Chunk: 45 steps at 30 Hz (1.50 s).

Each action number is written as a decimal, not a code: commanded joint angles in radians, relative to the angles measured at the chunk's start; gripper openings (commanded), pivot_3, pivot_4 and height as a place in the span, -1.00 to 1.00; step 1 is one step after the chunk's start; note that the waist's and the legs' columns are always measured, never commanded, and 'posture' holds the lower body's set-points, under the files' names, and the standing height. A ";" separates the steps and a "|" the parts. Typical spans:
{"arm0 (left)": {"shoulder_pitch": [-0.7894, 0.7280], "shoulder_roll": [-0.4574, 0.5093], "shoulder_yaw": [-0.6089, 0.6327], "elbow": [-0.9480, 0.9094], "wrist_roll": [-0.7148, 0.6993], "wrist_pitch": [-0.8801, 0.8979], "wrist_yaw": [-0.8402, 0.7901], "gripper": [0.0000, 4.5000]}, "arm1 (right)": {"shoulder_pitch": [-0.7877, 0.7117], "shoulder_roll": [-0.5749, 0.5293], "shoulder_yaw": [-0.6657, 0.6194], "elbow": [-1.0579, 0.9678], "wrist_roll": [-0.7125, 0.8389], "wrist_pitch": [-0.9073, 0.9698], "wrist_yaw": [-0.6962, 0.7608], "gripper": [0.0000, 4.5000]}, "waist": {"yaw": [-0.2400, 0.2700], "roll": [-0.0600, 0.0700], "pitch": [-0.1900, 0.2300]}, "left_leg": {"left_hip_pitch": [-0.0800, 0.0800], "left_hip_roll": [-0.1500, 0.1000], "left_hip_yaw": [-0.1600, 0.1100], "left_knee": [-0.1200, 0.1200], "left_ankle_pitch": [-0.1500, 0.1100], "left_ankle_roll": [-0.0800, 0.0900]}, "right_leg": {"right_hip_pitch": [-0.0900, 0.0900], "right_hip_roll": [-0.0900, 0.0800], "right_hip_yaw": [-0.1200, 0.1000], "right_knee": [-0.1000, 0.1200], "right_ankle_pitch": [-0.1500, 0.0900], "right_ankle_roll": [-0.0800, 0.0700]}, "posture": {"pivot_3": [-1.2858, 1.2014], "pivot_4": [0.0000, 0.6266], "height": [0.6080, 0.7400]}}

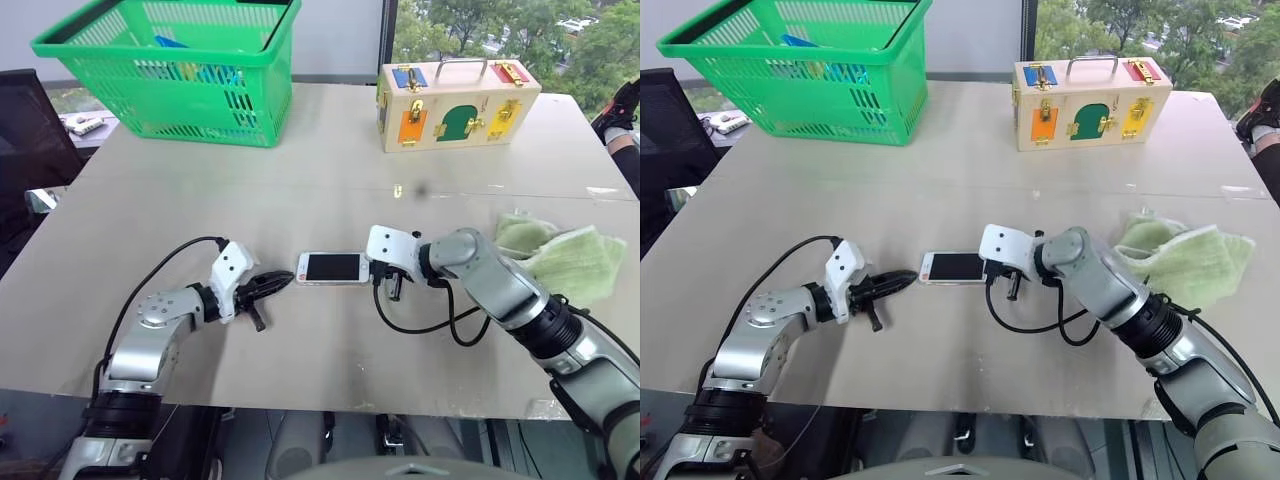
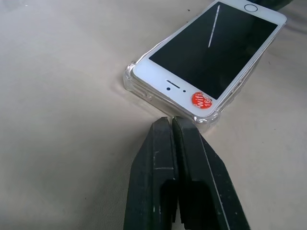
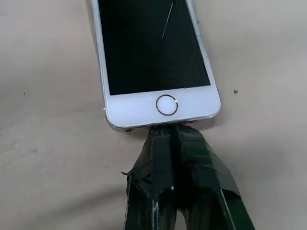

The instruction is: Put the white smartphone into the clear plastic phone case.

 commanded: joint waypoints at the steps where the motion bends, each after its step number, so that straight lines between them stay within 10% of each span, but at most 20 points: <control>1: -0.013 -0.030 -0.057 -0.019 -0.004 0.001 -0.028 -0.96 | -0.040 0.020 0.078 0.013 -0.034 -0.056 0.064 -1.00 | 0.000 0.000 0.000 | 0.001 0.000 0.000 0.000 0.000 0.000 | 0.001 0.000 0.000 0.000 0.000 0.000 | 0.03 -0.52 1.00; 23: -0.026 -0.049 -0.051 -0.159 -0.070 0.130 -0.044 -0.96 | 0.189 -0.224 -0.285 -0.200 0.011 0.048 0.094 -1.00 | 0.018 0.000 0.000 | -0.006 0.000 0.000 -0.001 0.001 0.002 | 0.005 -0.011 -0.016 -0.009 0.000 -0.001 | 0.03 -0.52 1.00; 45: 0.026 0.026 -0.040 -0.177 -0.075 0.148 -0.045 -0.96 | 0.148 -0.152 -0.220 -0.217 0.042 0.056 0.059 -1.00 | -0.004 0.000 0.001 | -0.006 0.001 0.000 -0.002 0.001 0.002 | 0.005 -0.008 -0.016 -0.009 -0.002 0.002 | 0.03 -0.52 1.00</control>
